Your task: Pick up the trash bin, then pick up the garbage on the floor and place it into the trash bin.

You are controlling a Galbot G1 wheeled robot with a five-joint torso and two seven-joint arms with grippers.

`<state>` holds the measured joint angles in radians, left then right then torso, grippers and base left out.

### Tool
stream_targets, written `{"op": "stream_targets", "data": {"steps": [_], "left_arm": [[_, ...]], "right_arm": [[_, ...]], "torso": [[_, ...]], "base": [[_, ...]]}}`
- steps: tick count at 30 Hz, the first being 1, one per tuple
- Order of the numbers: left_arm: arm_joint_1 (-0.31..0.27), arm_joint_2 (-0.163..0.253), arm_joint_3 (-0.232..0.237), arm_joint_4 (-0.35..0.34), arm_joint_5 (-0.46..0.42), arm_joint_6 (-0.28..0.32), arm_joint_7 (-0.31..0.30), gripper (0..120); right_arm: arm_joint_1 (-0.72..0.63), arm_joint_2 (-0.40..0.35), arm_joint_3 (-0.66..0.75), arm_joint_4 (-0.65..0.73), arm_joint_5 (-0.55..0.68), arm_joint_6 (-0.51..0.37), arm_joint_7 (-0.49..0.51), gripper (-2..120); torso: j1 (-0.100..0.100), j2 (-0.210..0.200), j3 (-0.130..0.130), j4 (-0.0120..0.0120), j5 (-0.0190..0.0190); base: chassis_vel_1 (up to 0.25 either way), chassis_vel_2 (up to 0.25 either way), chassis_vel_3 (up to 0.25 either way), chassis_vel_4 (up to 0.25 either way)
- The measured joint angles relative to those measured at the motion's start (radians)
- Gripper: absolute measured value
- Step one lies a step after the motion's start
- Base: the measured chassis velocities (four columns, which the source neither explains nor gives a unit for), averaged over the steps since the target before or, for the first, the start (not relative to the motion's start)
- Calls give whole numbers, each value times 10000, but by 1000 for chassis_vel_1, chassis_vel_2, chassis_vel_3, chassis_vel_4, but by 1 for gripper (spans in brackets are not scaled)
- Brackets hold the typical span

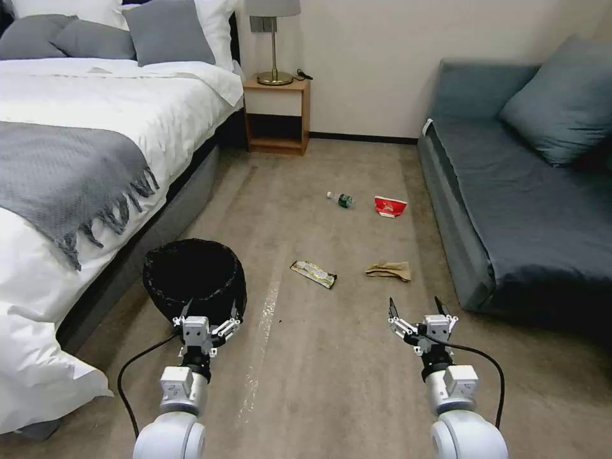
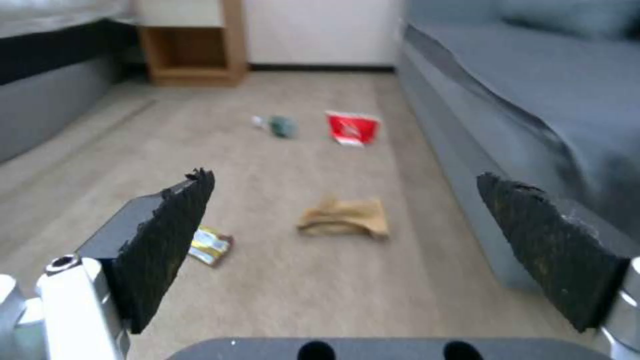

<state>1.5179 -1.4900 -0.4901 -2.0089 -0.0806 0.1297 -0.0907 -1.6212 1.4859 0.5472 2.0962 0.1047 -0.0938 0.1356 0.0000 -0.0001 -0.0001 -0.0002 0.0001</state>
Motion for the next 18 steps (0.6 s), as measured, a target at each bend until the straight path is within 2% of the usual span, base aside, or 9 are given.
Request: {"op": "stream_targets", "data": {"steps": [3,4,6,7,8,10,11,13,18], "left_arm": [[-293,95,546,-105,-739,1178,-828,100],[-293,95,546,-105,-739,1178,-828,100],[-400,131,746,-143,-1015,1612,-1127,100],[-554,178,1031,-194,-1392,2229,-1552,100],[-554,178,1031,-194,-1392,2229,-1552,100],[-738,235,1371,-261,-1850,2962,-2070,100],[-738,235,1371,-261,-1850,2962,-2070,100],[-867,276,1613,-312,-2171,3476,-2422,99],[-877,281,1635,-317,-2203,3526,-2462,97]], "right_arm": [[-634,-127,-31,854,911,-823,1185,100],[-634,-127,-31,854,911,-823,1185,100],[-891,-180,-43,1208,1280,-1163,1661,100],[-1206,-245,-58,1631,1731,-1575,2249,100],[-1206,-245,-58,1631,1731,-1575,2249,100],[-1503,-305,-71,2024,2144,-1954,2783,100],[-1503,-305,-71,2024,2144,-1954,2783,100],[-1558,-319,-77,2103,2238,-2043,2905,100],[-1539,-353,-66,2097,2316,-2088,2905,100]], "torso": [[0,-1,0,0,0],[0,-1,0,0,0],[0,0,0,0,0],[0,0,0,0,0],[0,0,0,0,0],[0,0,0,-1,-1],[0,0,0,-1,-1],[0,0,0,0,0],[0,0,0,0,0]], "base": [[0,0,0,0],[0,0,0,0],[0,0,0,0],[0,0,0,0],[0,0,0,0],[0,0,0,0],[0,0,0,0],[0,0,0,0],[0,0,0,0]]}}
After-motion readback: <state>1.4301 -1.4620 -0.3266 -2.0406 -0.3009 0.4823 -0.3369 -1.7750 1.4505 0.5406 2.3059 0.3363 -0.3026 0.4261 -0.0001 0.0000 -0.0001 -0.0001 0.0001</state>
